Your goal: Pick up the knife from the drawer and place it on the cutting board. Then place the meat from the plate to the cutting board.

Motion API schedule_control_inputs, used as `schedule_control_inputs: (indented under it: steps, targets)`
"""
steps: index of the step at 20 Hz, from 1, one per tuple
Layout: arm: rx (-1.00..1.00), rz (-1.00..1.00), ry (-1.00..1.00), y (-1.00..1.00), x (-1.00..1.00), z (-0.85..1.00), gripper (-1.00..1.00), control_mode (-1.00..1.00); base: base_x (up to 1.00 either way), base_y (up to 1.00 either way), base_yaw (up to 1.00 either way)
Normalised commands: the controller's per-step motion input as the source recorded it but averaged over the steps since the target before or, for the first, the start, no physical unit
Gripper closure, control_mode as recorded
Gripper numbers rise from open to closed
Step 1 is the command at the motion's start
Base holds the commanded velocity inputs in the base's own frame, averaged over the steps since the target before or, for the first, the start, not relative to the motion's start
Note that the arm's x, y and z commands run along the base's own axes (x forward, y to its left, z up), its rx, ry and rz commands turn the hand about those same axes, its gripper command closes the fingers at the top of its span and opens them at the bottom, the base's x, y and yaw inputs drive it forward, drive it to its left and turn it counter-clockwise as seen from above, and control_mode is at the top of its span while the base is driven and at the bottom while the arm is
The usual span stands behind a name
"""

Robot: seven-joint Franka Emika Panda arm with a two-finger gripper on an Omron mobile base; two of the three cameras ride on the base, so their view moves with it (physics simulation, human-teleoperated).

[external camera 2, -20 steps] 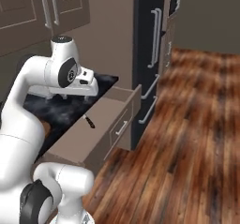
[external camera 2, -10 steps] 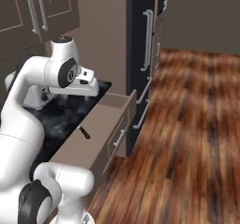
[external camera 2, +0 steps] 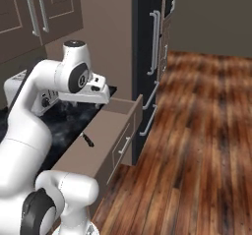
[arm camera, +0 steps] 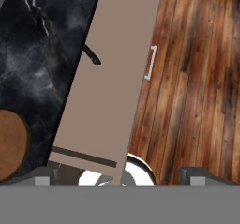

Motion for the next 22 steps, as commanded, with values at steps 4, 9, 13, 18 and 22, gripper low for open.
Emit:
schedule_control_inputs:
  steps: [4, 9, 13, 18, 22]
  targets:
    - [0.00, 0.00, 0.01, -0.01, 0.00, -0.12, -1.00, -1.00, 0.00, 0.00, 0.00]
    - [0.00, 0.00, 0.12, -0.03, 0.03, -0.42, -1.00, -1.00, 0.00, 0.00, 0.00]
    - [0.00, 0.00, 0.22, 0.00, 0.24, -0.58, -1.00, -1.00, 0.00, 0.00, 0.00]
    - [0.00, 0.00, 0.22, -0.01, 0.17, -0.58, -1.00, -1.00, 0.00, 0.00, 0.00]
    - [0.00, 0.00, 0.18, -0.05, 0.07, -0.55, -1.00, -1.00, 0.00, 0.00, 0.00]
